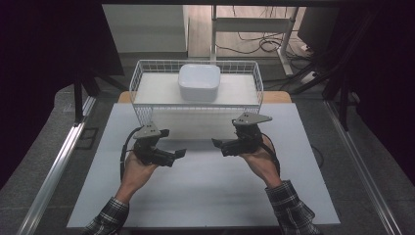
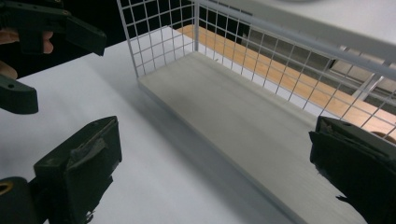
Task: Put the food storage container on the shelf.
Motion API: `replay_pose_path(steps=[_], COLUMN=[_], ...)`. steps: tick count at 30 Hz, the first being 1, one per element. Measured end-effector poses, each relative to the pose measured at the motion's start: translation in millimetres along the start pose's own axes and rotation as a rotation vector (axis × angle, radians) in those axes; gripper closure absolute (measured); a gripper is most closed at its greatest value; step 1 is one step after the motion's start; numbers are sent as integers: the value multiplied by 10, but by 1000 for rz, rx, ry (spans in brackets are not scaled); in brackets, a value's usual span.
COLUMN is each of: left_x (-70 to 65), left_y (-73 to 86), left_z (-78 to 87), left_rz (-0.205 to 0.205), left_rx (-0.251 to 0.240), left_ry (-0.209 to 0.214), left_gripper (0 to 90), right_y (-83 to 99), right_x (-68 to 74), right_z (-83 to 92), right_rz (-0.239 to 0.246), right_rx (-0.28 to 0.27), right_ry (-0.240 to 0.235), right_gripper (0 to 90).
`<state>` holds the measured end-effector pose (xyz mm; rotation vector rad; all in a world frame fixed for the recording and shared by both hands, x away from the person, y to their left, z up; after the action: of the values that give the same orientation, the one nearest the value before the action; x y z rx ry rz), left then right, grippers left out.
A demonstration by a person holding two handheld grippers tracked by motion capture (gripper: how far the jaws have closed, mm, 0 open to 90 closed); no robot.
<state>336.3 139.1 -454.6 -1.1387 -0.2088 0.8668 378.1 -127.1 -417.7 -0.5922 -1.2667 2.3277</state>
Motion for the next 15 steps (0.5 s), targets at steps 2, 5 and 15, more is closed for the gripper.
replay_pose_path(steps=[2,5,15], left_x=[-1,-6,-37], left_y=[27,68,184], left_z=[3,7,8], left_rz=[6,8,0], left_rx=[-1,-1,14], left_ry=[2,0,-14], left_gripper=[22,19,14], right_y=[28,73,159], right_x=[13,26,55], right_z=[1,1,56], right_rz=[-2,-3,-5], right_rx=[3,8,14], right_ry=[-2,-5,5], right_gripper=[10,0,0])
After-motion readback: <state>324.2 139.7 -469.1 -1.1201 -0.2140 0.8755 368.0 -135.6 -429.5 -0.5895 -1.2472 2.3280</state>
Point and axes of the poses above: each handheld gripper's, and its own axes: z roughly backward along the jaws, y roughly out of its underside, x roughly to its left, the point moved 3 cm from there along -z, roughly forward along the jaws, and after that the axes turned 9 degrees about z, right-handed, at the moved point
